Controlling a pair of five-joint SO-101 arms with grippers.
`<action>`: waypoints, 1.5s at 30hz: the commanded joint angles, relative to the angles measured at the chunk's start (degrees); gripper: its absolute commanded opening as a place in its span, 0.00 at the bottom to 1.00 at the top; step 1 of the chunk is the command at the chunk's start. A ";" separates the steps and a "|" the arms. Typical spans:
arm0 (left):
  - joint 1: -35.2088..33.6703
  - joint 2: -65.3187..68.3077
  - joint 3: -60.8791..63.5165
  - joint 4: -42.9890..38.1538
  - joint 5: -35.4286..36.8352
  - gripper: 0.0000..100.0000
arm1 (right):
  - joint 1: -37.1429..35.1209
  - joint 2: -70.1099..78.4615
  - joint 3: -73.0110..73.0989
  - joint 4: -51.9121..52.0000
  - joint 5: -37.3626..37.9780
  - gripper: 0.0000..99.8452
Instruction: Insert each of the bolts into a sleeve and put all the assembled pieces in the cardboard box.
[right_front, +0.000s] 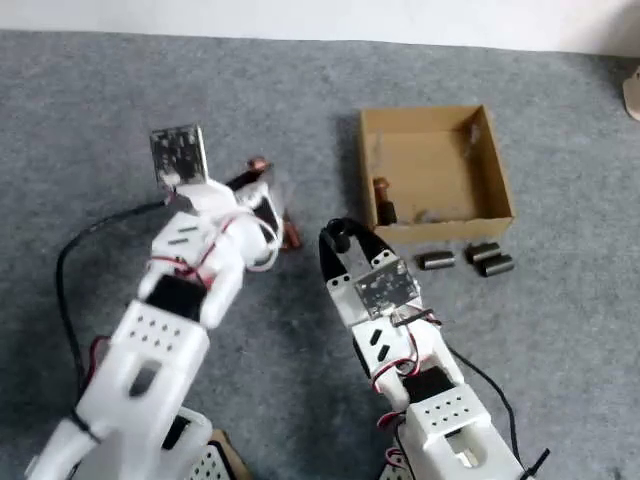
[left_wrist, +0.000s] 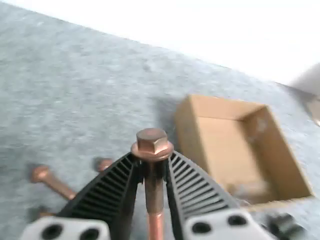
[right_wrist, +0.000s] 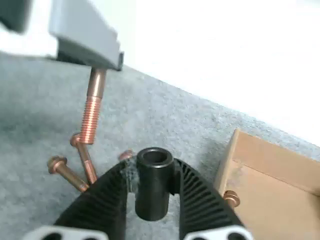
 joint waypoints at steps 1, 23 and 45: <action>4.26 -7.25 1.10 -1.67 0.62 0.01 | -0.66 -1.98 8.13 1.71 1.85 0.00; 11.74 -18.77 17.19 -20.92 0.53 0.01 | -3.30 -2.33 8.13 5.32 1.67 0.00; 7.96 -18.51 20.62 -26.81 0.44 0.01 | -4.09 -2.42 8.13 5.14 1.67 0.00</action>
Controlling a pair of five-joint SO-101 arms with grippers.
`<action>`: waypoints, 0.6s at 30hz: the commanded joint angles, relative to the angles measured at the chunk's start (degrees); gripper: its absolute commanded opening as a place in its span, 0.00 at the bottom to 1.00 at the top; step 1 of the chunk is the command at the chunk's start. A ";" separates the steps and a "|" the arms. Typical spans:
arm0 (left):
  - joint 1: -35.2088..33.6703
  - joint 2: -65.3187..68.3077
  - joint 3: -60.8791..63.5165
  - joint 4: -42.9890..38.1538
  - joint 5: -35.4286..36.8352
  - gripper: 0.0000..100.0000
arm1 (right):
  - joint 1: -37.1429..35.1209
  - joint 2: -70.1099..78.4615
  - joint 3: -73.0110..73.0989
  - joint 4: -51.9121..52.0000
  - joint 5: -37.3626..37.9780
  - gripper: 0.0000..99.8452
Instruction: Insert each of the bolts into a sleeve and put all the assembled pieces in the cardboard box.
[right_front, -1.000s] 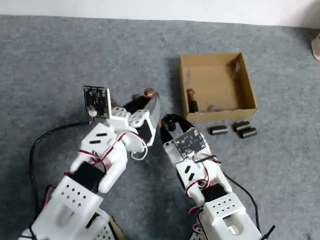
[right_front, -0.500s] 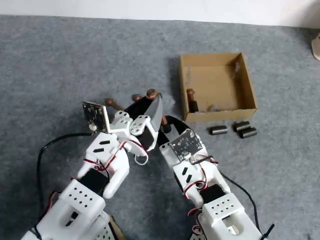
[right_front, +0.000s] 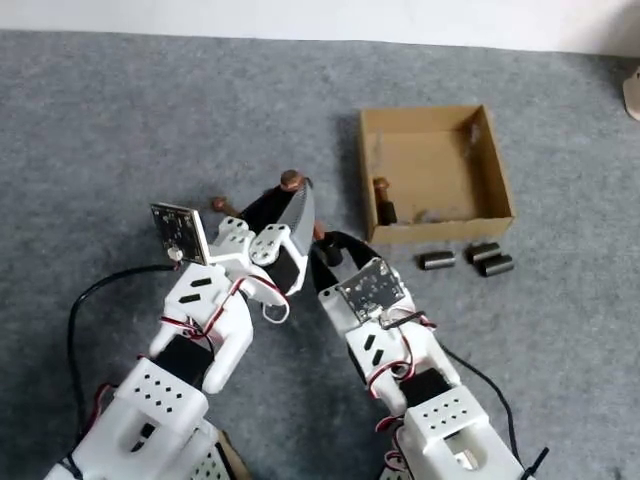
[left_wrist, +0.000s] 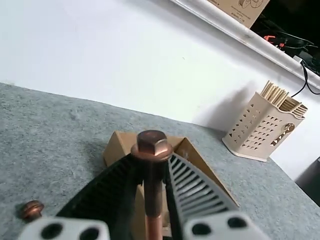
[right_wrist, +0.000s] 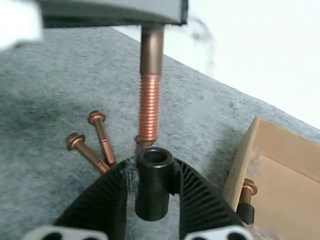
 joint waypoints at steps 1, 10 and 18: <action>-0.57 -1.27 -0.57 -1.85 0.00 0.01 | -1.80 -1.71 8.13 -0.31 0.62 0.00; -0.57 -1.27 1.19 -1.67 0.00 0.01 | -3.21 -1.71 8.13 -0.40 0.62 0.00; -0.57 -1.27 2.42 -1.49 0.00 0.01 | -3.03 -1.71 8.22 -4.88 0.62 0.00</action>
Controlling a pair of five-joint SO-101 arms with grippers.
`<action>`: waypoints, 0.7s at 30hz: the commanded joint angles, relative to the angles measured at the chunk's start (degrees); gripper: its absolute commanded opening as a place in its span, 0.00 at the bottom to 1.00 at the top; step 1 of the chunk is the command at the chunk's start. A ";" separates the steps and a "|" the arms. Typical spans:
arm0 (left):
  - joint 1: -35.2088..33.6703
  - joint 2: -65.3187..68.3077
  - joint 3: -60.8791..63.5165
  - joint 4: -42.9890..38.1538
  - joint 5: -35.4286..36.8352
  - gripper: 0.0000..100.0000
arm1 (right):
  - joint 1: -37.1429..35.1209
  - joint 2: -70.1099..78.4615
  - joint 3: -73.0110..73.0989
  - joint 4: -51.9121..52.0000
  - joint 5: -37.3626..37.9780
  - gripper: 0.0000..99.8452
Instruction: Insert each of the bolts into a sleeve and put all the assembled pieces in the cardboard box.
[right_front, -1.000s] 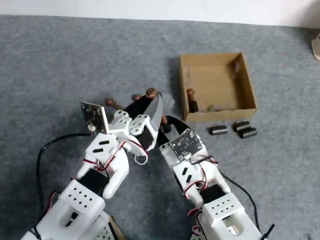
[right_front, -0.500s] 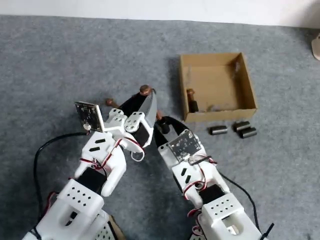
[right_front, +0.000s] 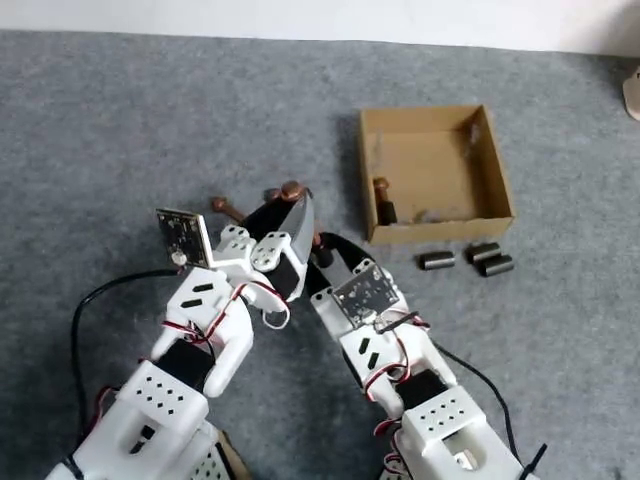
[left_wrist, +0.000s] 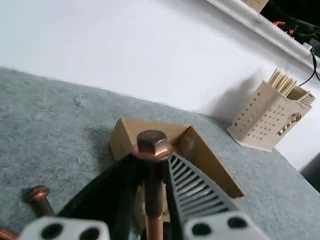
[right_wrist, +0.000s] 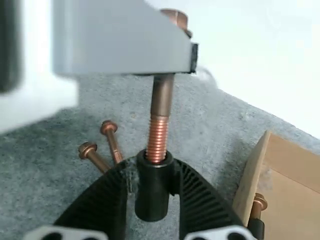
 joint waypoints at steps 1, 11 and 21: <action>-0.66 -1.19 -0.40 -1.41 -0.18 0.01 | -0.66 -1.71 8.22 -2.51 0.62 0.00; 6.02 -1.19 4.88 -1.41 -17.23 0.01 | 3.21 -1.71 8.22 -2.86 0.53 0.00; 5.85 -1.71 6.02 14.77 -17.58 0.30 | 3.38 -1.71 8.31 -2.68 0.44 0.00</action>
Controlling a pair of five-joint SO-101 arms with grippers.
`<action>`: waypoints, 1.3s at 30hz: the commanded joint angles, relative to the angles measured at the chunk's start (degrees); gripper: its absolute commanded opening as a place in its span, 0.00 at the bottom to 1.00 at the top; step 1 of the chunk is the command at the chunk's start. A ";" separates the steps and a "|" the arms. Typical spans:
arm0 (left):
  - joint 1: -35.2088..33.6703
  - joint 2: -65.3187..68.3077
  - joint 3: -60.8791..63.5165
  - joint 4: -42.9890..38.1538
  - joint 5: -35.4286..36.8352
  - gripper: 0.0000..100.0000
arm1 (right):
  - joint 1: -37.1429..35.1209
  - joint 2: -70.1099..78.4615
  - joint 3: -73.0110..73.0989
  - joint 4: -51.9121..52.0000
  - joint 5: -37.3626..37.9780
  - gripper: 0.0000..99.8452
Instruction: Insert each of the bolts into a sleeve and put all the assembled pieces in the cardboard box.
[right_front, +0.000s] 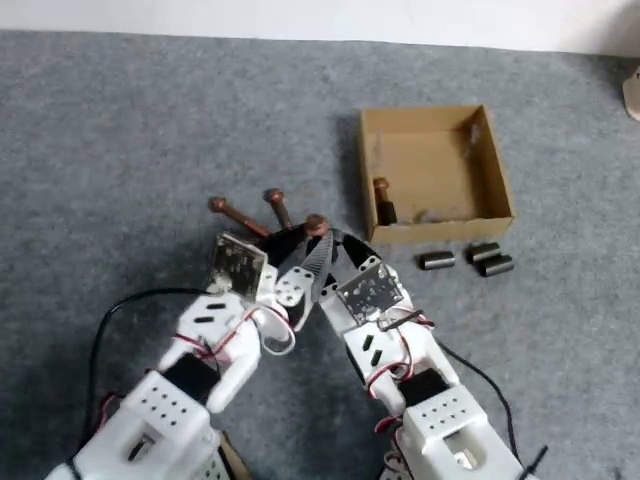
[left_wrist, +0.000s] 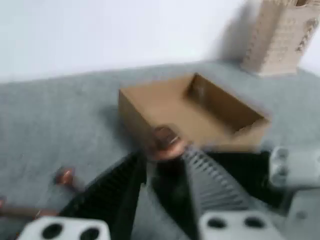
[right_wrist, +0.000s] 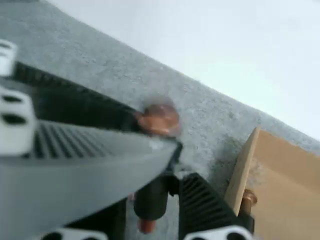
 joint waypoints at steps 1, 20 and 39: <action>-2.07 -0.31 -0.22 9.14 3.78 0.32 | 1.36 -1.89 8.31 -1.98 0.09 0.00; -32.22 -0.31 0.40 10.90 28.31 0.26 | 12.53 -1.27 -17.80 26.33 -11.08 0.00; -31.60 0.04 1.98 10.64 26.37 0.26 | 22.11 44.79 -63.16 33.63 -5.80 0.00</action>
